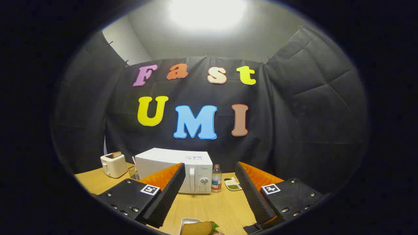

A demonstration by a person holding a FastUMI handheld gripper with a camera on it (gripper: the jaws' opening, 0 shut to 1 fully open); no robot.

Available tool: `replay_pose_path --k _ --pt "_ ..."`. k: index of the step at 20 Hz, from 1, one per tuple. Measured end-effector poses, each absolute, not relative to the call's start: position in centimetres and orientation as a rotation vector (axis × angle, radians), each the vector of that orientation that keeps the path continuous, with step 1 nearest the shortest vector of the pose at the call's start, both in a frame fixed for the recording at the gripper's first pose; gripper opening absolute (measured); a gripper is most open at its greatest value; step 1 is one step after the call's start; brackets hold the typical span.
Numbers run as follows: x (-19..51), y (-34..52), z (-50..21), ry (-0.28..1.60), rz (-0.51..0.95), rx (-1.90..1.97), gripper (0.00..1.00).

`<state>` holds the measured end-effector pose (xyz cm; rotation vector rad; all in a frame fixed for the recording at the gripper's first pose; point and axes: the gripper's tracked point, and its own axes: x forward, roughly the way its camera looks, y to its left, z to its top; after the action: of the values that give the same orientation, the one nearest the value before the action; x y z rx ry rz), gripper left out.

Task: Open the microwave, put the food inside, and close the microwave door.

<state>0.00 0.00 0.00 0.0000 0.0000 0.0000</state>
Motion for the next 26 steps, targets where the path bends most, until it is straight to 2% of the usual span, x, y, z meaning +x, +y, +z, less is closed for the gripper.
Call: replay_pose_path --k 26 --pt "0.5 -1.7 -1.5 0.025 -0.004 0.019 0.98"
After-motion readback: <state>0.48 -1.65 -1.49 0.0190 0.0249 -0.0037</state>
